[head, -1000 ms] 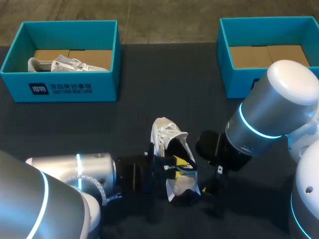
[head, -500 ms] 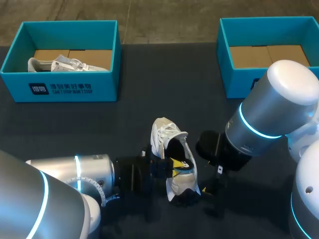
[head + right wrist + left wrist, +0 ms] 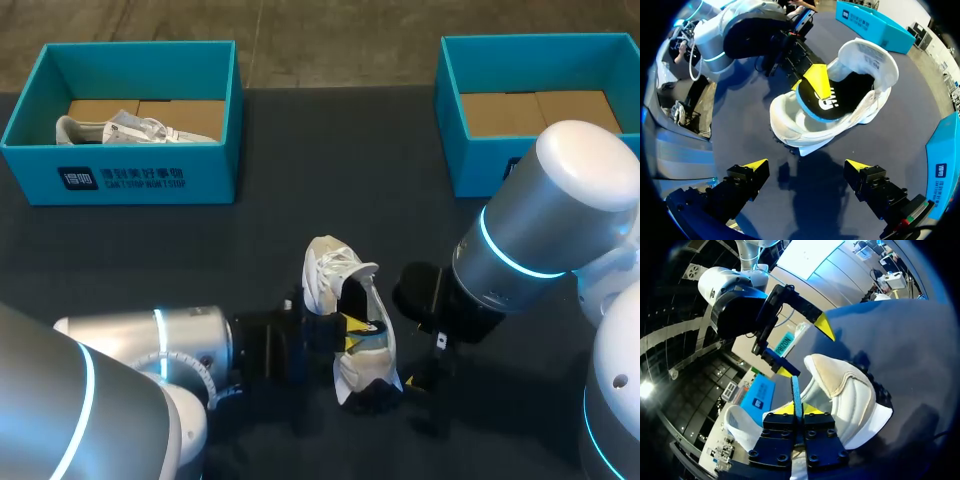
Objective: Take the shoe out of the shoebox, open the shoe tongue, remove and reinsert the insole, then place the shoe into the shoebox
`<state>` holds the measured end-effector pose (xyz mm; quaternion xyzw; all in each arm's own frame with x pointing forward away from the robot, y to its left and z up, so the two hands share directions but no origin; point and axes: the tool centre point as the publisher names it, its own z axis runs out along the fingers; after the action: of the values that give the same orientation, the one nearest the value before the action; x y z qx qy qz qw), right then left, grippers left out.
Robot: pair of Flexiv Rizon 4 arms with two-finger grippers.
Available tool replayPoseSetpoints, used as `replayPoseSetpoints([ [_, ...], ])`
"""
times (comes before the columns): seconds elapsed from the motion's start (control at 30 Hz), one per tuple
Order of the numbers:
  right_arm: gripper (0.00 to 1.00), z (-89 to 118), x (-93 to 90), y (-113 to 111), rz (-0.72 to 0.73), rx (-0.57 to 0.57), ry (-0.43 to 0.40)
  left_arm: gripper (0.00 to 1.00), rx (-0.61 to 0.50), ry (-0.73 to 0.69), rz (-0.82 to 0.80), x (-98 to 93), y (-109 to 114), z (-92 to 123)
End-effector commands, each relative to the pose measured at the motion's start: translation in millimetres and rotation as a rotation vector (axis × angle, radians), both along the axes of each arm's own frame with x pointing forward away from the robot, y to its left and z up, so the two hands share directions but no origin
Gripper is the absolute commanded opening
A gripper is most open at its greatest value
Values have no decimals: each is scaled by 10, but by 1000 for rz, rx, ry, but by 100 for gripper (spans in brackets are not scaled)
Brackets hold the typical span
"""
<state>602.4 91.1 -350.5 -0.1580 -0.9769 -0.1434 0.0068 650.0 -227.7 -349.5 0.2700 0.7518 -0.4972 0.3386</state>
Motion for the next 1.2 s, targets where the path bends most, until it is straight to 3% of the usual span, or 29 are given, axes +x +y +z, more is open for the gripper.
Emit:
replayPoseSetpoints([
  [0.03,100,-3,-9,-9,0,3,0,31,-1,4,-12,-29,22,53],
  [0.43,100,-3,-9,-9,0,3,0,30,-24,8,-64,-167,19,173],
  [0.5,100,-3,-9,-9,0,3,0,15,-21,8,-72,-177,8,165],
  [0.53,100,-3,-9,-9,0,3,0,0,-10,8,-82,-180,-2,150],
  [0.97,100,-3,-9,-9,0,3,0,0,28,26,-42,16,10,-17],
  [1.17,100,-3,-9,-9,0,3,0,0,27,33,-49,-38,39,-4],
  [1.2,100,-3,-9,-9,0,3,0,14,24,30,-55,-55,42,8],
])
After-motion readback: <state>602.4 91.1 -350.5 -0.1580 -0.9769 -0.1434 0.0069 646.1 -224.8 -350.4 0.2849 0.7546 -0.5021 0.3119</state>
